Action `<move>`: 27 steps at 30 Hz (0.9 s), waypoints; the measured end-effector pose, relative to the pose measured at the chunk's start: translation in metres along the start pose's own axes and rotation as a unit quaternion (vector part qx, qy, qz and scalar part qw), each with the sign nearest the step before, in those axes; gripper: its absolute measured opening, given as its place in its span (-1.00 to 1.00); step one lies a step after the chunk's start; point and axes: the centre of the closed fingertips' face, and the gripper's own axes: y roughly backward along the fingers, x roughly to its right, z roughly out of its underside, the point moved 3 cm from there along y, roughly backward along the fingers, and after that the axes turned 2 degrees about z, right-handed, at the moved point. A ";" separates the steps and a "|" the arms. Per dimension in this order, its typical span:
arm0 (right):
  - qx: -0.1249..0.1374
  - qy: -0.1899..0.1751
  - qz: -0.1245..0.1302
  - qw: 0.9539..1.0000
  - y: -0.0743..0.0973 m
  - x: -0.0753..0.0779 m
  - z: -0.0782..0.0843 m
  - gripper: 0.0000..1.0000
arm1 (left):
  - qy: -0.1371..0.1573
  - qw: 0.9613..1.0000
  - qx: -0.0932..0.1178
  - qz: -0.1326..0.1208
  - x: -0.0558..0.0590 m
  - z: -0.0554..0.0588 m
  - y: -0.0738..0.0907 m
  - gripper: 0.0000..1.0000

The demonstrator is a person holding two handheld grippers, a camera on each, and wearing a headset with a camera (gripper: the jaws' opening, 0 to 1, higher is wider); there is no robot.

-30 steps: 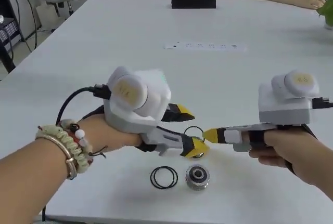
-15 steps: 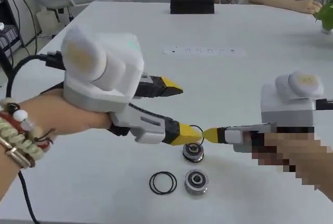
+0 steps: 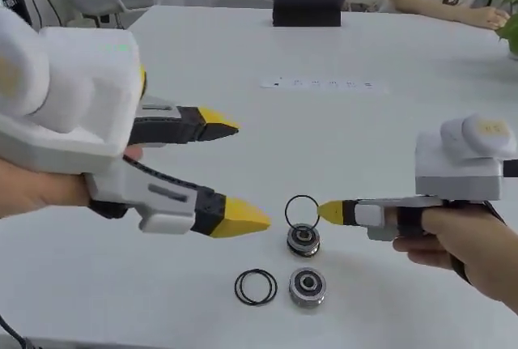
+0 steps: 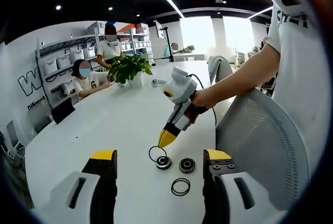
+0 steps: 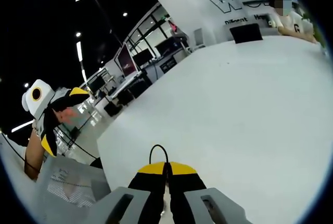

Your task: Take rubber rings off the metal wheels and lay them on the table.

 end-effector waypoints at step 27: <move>-0.018 0.022 -0.048 0.998 -0.011 -0.037 0.003 -1.00 | 0.118 0.991 0.005 -0.064 0.030 0.074 0.038 0.76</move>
